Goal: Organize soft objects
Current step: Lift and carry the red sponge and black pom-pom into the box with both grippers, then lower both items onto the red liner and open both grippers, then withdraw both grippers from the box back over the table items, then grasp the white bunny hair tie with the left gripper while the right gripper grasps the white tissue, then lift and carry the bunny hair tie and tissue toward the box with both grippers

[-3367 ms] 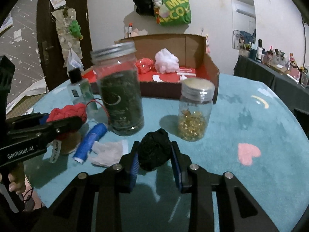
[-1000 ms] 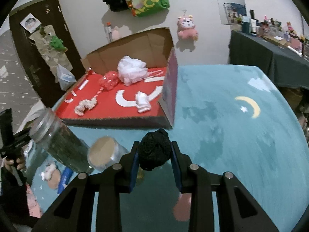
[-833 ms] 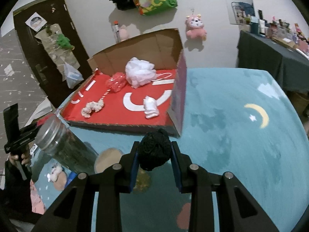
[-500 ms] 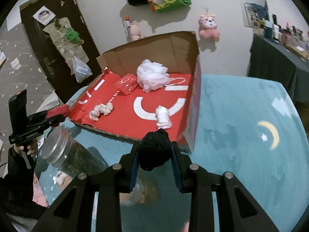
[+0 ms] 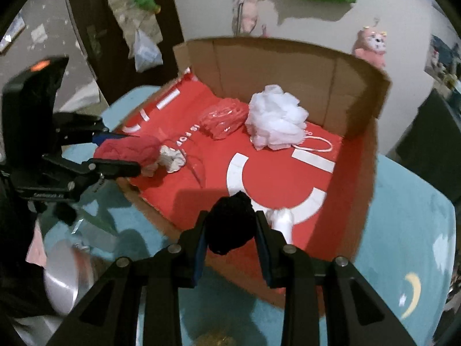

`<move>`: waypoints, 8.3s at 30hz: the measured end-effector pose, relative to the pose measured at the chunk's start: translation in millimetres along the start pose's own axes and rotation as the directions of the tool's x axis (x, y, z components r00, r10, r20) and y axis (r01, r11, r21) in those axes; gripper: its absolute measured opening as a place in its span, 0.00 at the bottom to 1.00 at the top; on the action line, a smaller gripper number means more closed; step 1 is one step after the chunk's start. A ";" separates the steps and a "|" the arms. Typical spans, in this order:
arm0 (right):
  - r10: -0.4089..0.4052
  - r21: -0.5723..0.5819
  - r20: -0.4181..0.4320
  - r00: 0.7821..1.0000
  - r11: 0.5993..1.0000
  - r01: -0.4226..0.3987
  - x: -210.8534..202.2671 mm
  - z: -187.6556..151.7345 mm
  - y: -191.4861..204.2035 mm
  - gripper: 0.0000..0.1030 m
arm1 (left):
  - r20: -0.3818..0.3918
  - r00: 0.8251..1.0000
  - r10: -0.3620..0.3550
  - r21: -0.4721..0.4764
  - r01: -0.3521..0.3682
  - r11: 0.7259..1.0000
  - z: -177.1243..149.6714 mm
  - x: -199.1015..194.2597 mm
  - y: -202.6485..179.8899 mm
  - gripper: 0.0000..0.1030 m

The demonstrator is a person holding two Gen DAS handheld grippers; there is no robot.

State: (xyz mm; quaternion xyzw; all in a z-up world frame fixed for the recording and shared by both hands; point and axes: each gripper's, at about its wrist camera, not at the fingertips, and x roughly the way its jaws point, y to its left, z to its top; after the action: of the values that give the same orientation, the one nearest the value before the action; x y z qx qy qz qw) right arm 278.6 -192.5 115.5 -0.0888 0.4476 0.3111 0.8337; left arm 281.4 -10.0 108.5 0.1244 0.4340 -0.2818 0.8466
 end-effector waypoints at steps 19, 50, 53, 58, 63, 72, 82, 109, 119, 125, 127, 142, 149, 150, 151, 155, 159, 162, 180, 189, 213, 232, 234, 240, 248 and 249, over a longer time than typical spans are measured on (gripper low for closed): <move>-0.043 -0.142 -0.239 0.970 0.990 0.009 77.6 26.8 11.7 0.33 | -0.176 0.984 0.012 0.098 0.006 0.995 19.5 65.7 -6.1 0.33; -0.002 -0.113 -0.254 0.967 0.993 -0.028 91.0 28.5 7.1 0.48 | -0.149 0.989 0.000 0.099 0.015 0.995 15.0 63.0 -2.9 0.61; -0.005 -0.109 -0.244 0.970 0.994 -0.022 85.3 27.7 7.8 0.52 | -0.132 0.991 0.003 0.088 0.009 0.996 14.3 55.1 -1.6 0.61; -0.005 -0.085 -0.198 0.980 0.996 -0.012 65.1 29.8 7.4 0.60 | -0.083 0.997 0.005 0.054 -0.001 0.999 13.2 33.7 -0.8 0.62; -0.020 -0.055 -0.131 0.991 0.998 0.013 31.2 30.8 8.1 0.70 | -0.007 1.000 0.004 0.005 -0.003 1.000 10.7 8.3 -2.8 0.70; -0.068 -0.008 0.007 0.998 0.998 0.068 -30.7 23.8 19.9 0.81 | 0.153 0.988 0.030 -0.061 -0.021 0.998 -2.0 -53.1 -21.7 0.75; -0.098 0.025 0.177 0.979 0.995 0.095 -101.3 -10.9 52.7 0.97 | 0.329 0.941 0.086 -0.120 -0.049 0.992 -35.9 -123.6 -56.1 0.87; -0.428 0.206 0.516 0.742 0.903 0.378 -167.8 -173.0 163.3 1.00 | 0.547 0.790 0.277 -0.279 -0.139 0.950 -175.9 -166.8 -158.1 0.95; -0.446 0.268 0.472 0.760 0.894 0.358 -129.4 -198.4 157.5 1.00 | 0.463 0.835 0.296 -0.335 -0.144 0.931 -198.0 -128.2 -152.1 0.95; -0.451 0.297 0.427 0.784 0.889 0.349 -102.4 -210.7 151.0 1.00 | 0.404 0.862 0.307 -0.345 -0.168 0.924 -207.0 -103.8 -149.1 0.95; -0.448 0.299 0.411 0.794 0.889 0.346 -94.3 -213.2 149.2 1.00 | 0.387 0.869 0.308 -0.345 -0.173 0.922 -209.4 -97.4 -148.2 0.95; -0.420 0.312 0.323 0.848 0.893 0.323 -56.6 -219.7 138.4 1.00 | 0.297 0.905 0.305 -0.379 -0.181 0.907 -218.9 -68.7 -130.7 0.95; -0.399 0.315 0.309 0.863 0.900 0.303 -48.9 -217.3 134.2 1.00 | 0.270 0.908 0.321 -0.388 -0.202 0.899 -219.4 -68.3 -119.3 0.95; -0.393 0.315 0.306 0.867 0.901 0.297 -47.2 -216.2 133.4 1.00 | 0.264 0.910 0.319 -0.392 -0.201 0.898 -219.6 -68.2 -116.4 0.95; -0.388 0.315 0.304 0.870 0.903 0.292 -46.1 -215.2 132.3 1.00 | 0.258 0.913 0.317 -0.394 -0.200 0.897 -219.3 -68.0 -113.3 0.95; -0.343 0.314 0.299 0.891 0.917 0.248 -39.6 -209.2 129.4 1.00 | 0.235 0.921 0.309 -0.403 -0.197 0.894 -218.9 -66.7 -102.1 0.95; -0.282 0.303 0.294 0.913 0.934 0.191 -30.3 -202.5 130.0 1.00 | 0.209 0.932 0.297 -0.419 -0.188 0.888 -220.3 -62.4 -89.8 0.95; -0.231 0.287 0.286 0.930 0.947 0.147 -21.5 -197.3 131.7 1.00 | 0.191 0.939 0.285 -0.418 -0.185 0.889 -220.4 -57.8 -83.4 0.94; -0.158 0.134 0.241 0.957 0.983 0.128 -4.1 -185.8 150.5 0.22 | 0.221 0.949 0.224 -0.352 -0.137 0.926 -214.0 -56.5 -93.8 0.52; -0.188 0.146 0.279 0.942 0.978 0.152 -19.7 -190.3 148.8 0.20 | 0.265 0.945 0.192 -0.302 -0.108 0.947 -204.2 -64.8 -110.7 0.52; -0.227 0.172 0.320 0.920 0.969 0.180 -41.9 -195.8 146.0 0.20 | 0.301 0.946 0.117 -0.210 -0.053 0.976 -185.9 -64.0 -145.5 0.52; -0.269 0.218 0.303 0.914 0.953 0.208 -49.9 -204.1 130.3 0.20 | 0.299 0.941 0.160 -0.252 -0.084 0.964 -193.2 -72.9 -130.1 0.52; -0.278 0.230 0.298 0.913 0.949 0.215 -52.3 -205.6 125.0 0.20 | 0.296 0.940 0.171 -0.267 -0.091 0.959 -195.9 -75.7 -122.9 0.52; -0.308 0.268 0.290 0.906 0.935 0.232 -60.8 -210.9 108.8 0.20 | 0.280 0.935 0.216 -0.318 -0.122 0.940 -205.4 -82.7 -97.8 0.52; -0.339 0.308 0.269 0.901 0.917 0.253 -65.7 -214.4 89.1 0.20 | 0.240 0.931 0.273 -0.380 -0.169 0.909 -215.8 -86.7 -65.2 0.52; -0.342 0.311 0.265 0.901 0.915 0.256 -65.9 -214.9 86.6 0.20 | 0.232 0.932 0.280 -0.391 -0.174 0.904 -217.5 -86.7 -59.9 0.52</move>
State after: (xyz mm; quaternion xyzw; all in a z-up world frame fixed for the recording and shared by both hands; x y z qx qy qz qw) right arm 51.6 -244.7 54.3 0.0075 0.3278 0.1247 0.9364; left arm 61.6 72.5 51.5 -0.0260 0.3354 -0.1100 0.9353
